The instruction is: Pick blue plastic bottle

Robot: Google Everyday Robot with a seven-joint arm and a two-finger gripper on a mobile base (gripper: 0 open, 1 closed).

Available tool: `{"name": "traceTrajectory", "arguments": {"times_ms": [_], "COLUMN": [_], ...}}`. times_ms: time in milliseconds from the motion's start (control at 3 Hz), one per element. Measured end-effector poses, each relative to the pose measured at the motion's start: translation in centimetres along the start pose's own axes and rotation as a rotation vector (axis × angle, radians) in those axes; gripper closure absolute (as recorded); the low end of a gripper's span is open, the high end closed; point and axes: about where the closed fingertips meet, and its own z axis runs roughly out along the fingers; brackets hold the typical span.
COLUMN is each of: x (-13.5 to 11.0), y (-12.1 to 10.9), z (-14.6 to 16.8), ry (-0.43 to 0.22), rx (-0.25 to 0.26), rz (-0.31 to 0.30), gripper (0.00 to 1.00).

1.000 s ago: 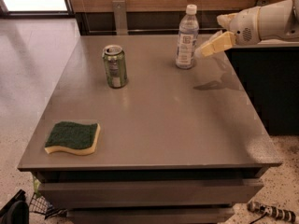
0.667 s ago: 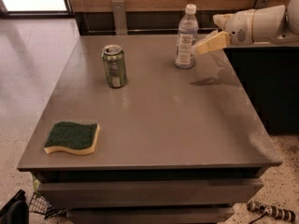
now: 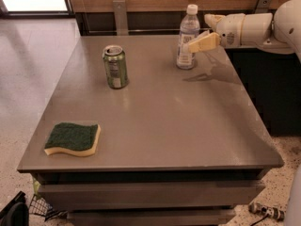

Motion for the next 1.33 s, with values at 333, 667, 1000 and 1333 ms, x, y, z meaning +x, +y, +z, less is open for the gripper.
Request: {"name": "traceTrajectory", "arguments": {"times_ms": [333,667,1000,1333], "x": [-0.1,0.5,0.2,0.1], "y": [0.0,0.0,0.3,0.5], "z": [1.2,2.3,2.8,3.1], "ry": [-0.059,-0.143,-0.149,-0.151], "rx": [-0.01,-0.011,-0.02,-0.025], "rz": [-0.007,-0.01,-0.018,-0.018], "gripper": [0.0,0.04,0.3,0.53]}}
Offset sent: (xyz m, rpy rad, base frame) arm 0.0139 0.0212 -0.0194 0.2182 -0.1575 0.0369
